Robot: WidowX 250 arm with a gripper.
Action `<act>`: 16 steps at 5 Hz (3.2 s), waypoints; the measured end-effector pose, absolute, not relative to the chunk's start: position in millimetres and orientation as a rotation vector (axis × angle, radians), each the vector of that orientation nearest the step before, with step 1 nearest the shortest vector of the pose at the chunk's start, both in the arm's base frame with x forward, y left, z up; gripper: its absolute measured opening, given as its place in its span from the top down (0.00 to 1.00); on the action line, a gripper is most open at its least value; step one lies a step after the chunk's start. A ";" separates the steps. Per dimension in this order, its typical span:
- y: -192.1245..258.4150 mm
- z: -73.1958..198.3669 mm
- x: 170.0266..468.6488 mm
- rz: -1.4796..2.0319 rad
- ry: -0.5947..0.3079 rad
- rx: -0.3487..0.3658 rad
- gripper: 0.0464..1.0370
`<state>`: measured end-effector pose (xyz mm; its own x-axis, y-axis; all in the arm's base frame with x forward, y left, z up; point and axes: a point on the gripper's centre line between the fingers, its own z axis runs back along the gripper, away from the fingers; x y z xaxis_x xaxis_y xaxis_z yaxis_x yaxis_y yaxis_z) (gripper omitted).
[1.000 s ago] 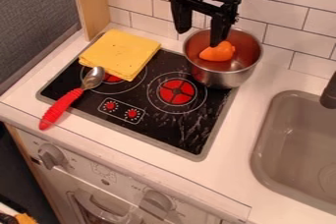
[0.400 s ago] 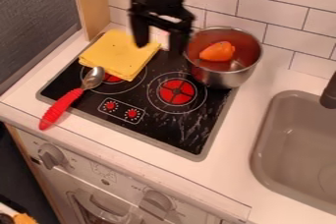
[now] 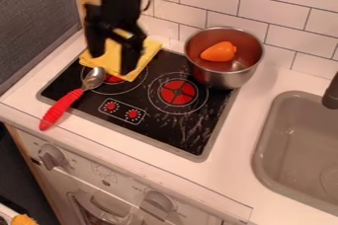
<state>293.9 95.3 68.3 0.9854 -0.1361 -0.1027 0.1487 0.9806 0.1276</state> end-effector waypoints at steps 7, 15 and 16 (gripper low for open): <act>149.3 3.4 229.3 -0.060 0.176 0.114 0.62; 3.3 12.8 248.9 -0.127 0.145 0.012 0.03; -2.1 42.0 255.8 -0.174 0.030 0.057 0.03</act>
<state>255.8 -2.1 42.0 0.9844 -0.1723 -0.0351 0.1740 0.9832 0.0545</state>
